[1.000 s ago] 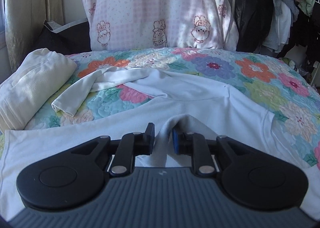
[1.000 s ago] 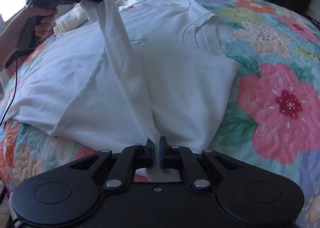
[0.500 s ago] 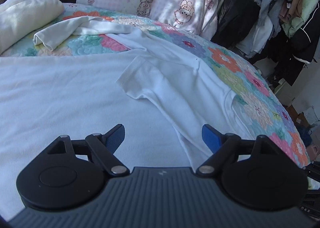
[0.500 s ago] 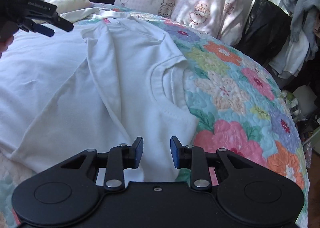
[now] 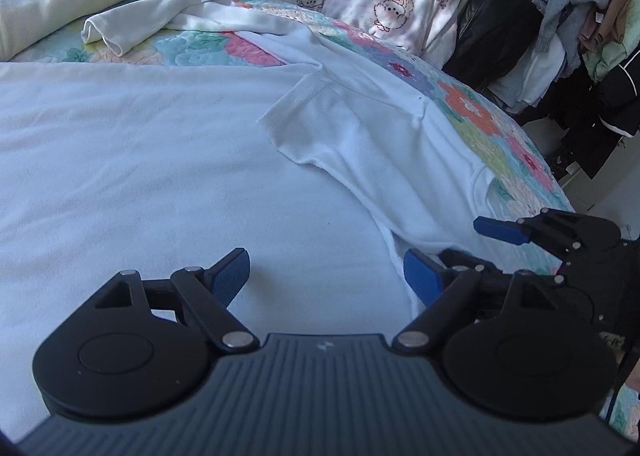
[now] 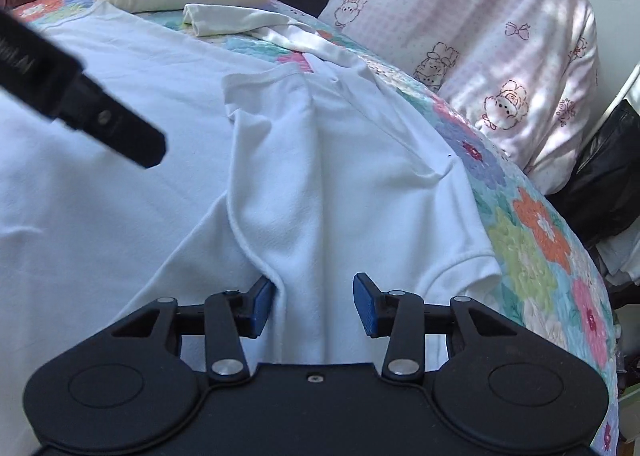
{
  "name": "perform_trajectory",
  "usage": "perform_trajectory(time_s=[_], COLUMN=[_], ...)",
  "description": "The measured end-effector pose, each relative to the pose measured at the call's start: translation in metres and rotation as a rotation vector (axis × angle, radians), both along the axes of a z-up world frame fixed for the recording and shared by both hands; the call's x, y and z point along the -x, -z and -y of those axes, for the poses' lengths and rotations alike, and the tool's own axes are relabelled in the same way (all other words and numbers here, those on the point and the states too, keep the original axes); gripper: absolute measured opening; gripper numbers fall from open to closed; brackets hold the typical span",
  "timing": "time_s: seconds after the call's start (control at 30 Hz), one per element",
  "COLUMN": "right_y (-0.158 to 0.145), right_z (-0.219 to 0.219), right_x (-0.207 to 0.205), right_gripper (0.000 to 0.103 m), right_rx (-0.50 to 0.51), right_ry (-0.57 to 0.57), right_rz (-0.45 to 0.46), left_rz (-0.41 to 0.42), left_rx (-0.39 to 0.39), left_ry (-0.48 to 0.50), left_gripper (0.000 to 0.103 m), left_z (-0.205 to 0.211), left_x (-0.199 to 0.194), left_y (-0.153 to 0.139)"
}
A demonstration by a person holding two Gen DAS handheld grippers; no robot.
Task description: Fold clothes
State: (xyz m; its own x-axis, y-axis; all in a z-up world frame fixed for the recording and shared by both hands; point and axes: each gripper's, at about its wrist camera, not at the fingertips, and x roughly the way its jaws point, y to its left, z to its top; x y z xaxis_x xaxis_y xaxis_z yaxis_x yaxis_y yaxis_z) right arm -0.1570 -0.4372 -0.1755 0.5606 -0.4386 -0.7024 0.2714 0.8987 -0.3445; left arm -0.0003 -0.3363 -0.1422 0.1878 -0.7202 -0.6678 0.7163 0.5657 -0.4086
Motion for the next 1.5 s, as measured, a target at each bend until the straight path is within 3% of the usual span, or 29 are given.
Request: perform_trajectory(time_s=[0.07,0.23,0.4,0.5,0.57,0.67,0.73,0.83,0.93,1.0,1.07,1.13,1.17,1.2,1.37,1.43,1.5], right_y=[-0.004,-0.003,-0.002,0.001,0.001,-0.006,-0.015,-0.023,-0.014,-0.003,0.003,0.0,-0.003,-0.009,-0.028,-0.025,-0.022], right_z=[0.019,0.059,0.084,0.112,0.125,0.121,0.106,0.07,0.031,0.012,0.009,0.017,0.024,0.035,0.105,0.125,0.139], right_x=[-0.005,-0.006,0.003,0.014,0.021,0.022,0.014,-0.006,-0.031,-0.043,-0.055,-0.065,-0.069,-0.071,-0.07,-0.066,-0.061], right_gripper=[0.047,0.05,0.051,0.051,0.051,0.051,0.05,0.051,0.051,0.049,0.046,0.031,0.011,0.003,0.005,0.008,0.023], right_rx=[-0.011,-0.154,-0.375,-0.535,-0.579,-0.563,-0.518,-0.35,-0.163,0.01,0.089,0.095,0.084,0.044,-0.226,-0.254,-0.278], right_ry=[0.043,0.142,0.282,0.436,0.449,0.307,0.167,-0.018,-0.219,-0.261,-0.259,-0.228,-0.2,-0.155,0.107,0.2,0.27], right_rz=[0.006,0.044,0.159,0.245,0.303,0.347,0.325,0.228,0.051,-0.023,-0.04,-0.011,0.012,0.05,0.205,0.228,0.245], left_rz=[-0.016,0.004,0.004,0.028,0.038,0.033,0.023,0.023,0.027,0.029,0.026,0.024,0.024,0.023,0.046,0.054,0.049], left_rx=[0.01,0.024,0.029,0.008,-0.002,0.007,0.019,0.021,0.02,0.021,0.022,0.021,0.02,0.019,-0.006,-0.022,-0.028], left_ry=[-0.008,-0.003,-0.004,0.002,0.004,0.011,0.015,0.01,0.012,0.011,0.003,-0.008,-0.014,-0.018,-0.044,-0.059,-0.07], left_gripper=[0.084,0.084,0.084,0.084,0.084,0.084,0.084,0.084,0.084,0.084,0.084,0.084,0.084,0.084,0.084,0.084,0.084], left_z=[-0.001,0.004,0.006,0.009,0.011,0.013,0.014,0.015,0.015,0.014,0.012,0.01,0.009,0.008,0.004,0.002,-0.001], left_x=[-0.004,-0.007,-0.008,-0.003,-0.001,0.001,0.0,0.001,0.002,0.002,0.0,-0.003,-0.005,-0.006,-0.012,-0.016,-0.019], left_y=[0.004,0.006,0.008,0.01,0.009,0.009,0.009,0.01,0.011,0.01,0.009,0.01,0.01,0.01,0.009,0.009,0.009])
